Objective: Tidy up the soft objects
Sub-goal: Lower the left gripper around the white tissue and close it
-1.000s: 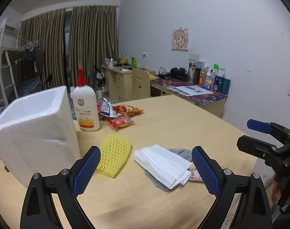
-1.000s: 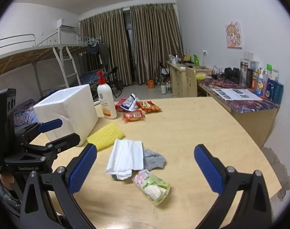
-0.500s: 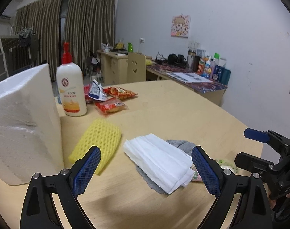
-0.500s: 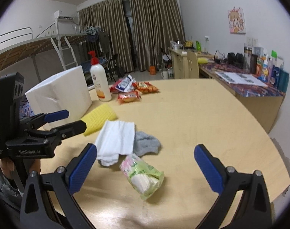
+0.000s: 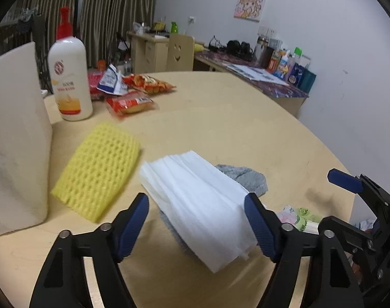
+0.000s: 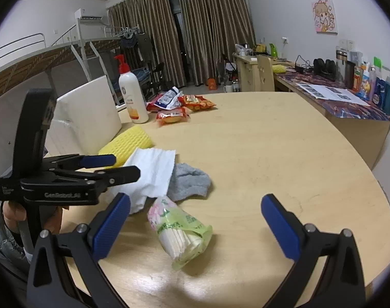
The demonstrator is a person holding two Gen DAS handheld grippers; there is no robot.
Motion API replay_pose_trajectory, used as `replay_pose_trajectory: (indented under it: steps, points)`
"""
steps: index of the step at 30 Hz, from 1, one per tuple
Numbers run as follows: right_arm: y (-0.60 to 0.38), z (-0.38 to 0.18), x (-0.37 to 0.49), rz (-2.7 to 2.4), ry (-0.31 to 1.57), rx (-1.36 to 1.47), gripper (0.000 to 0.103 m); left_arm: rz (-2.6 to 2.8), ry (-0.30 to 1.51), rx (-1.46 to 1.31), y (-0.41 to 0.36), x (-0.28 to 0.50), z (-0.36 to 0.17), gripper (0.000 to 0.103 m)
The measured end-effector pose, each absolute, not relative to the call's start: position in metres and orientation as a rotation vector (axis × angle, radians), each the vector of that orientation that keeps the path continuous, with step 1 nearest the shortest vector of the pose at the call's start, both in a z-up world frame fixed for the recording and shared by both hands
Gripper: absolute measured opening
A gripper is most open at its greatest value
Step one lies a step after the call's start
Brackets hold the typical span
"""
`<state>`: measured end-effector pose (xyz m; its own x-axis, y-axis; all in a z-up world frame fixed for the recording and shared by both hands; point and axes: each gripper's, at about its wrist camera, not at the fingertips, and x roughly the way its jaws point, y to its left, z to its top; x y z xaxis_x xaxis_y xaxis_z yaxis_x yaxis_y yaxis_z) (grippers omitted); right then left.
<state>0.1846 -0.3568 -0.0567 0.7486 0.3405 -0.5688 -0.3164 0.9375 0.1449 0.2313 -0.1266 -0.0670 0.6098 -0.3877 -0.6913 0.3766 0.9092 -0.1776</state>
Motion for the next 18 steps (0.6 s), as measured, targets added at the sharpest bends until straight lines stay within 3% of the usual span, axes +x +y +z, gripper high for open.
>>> replay_pose_trajectory:
  steps: [4, 6, 8, 16, 18]
  points:
    - [-0.359, -0.058, 0.186, 0.369, 0.638, 0.039, 0.103, -0.434, 0.832, -0.007, -0.134, 0.237, -0.074, 0.070]
    - [-0.360, -0.058, 0.187, 0.371, 0.641, 0.035, 0.103, -0.428, 0.847, -0.006, -0.135, 0.239, -0.077, 0.059]
    - [-0.361, -0.058, 0.189, 0.376, 0.647, 0.034, 0.103, -0.428, 0.855, -0.006, -0.136, 0.241, -0.079, 0.056]
    - [-0.359, -0.060, 0.195, 0.386, 0.666, 0.016, 0.103, -0.431, 0.869, -0.012, -0.134, 0.246, -0.083, 0.020]
    - [-0.359, -0.061, 0.195, 0.387, 0.670, 0.009, 0.103, -0.428, 0.874, -0.008, -0.134, 0.246, -0.085, 0.017]
